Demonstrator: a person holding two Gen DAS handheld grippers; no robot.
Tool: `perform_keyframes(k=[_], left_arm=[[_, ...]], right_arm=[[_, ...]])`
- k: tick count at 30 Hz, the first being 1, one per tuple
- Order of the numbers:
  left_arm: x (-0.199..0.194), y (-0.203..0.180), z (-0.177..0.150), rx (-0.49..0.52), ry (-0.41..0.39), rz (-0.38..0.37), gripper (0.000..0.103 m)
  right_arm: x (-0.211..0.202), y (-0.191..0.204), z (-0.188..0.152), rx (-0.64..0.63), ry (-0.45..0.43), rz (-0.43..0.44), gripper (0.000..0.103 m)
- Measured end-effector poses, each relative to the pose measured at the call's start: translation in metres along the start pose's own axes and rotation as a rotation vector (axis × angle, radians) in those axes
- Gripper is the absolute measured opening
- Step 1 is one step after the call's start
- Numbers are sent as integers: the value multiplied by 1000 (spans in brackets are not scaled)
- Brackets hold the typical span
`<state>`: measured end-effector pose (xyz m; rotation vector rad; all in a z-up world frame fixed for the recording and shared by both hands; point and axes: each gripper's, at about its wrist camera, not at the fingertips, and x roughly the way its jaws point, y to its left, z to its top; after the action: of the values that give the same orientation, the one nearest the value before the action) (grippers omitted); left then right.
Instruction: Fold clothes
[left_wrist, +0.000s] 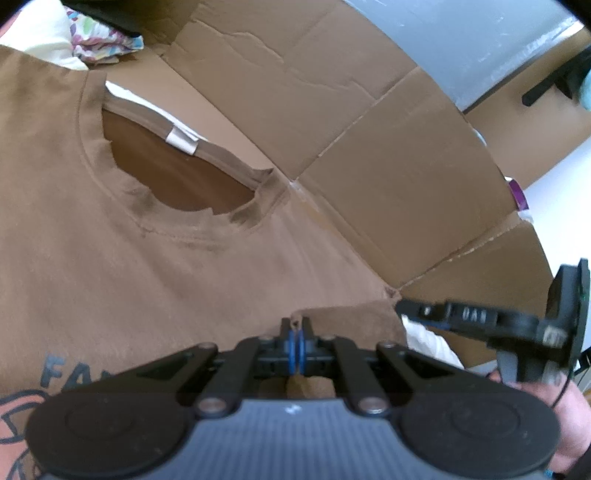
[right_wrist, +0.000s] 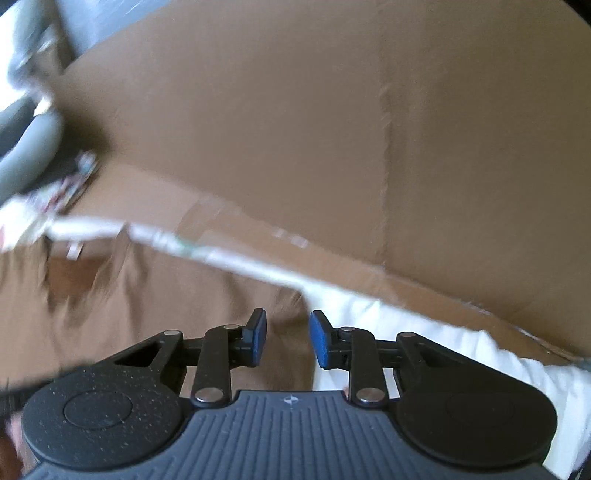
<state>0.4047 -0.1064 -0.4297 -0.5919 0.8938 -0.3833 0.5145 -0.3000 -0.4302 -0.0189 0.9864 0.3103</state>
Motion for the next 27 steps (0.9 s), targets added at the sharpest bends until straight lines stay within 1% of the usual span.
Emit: perform_keyframes(k=[3, 5, 10, 12, 13, 14, 18, 19, 24, 27], left_arm=[[1, 1, 0, -6, 3, 5, 2], [2, 3, -1, -16, 4, 10, 2], [2, 2, -2, -12, -1, 16, 2], [2, 1, -2, -7, -2, 17, 2], [2, 1, -2, -6, -2, 17, 2], [2, 1, -1, -6, -2, 17, 2], [5, 2, 0, -6, 1, 14, 2], [5, 2, 0, -6, 2, 14, 2], [5, 1, -1, -6, 3, 15, 2], [5, 1, -1, -4, 4, 15, 2]], right_arm=[[4, 4, -10, -52, 18, -15, 33], [8, 5, -12, -50, 20, -22, 33], [21, 7, -7, -48, 24, -74, 33], [25, 10, -3, -40, 28, -86, 29], [26, 12, -2, -47, 32, -88, 21], [28, 14, 0, -54, 36, -90, 20], [28, 18, 3, -79, 49, -99, 20], [28, 19, 3, -88, 49, -98, 21], [27, 19, 3, -106, 37, -88, 21], [28, 19, 4, -116, 28, -91, 17]])
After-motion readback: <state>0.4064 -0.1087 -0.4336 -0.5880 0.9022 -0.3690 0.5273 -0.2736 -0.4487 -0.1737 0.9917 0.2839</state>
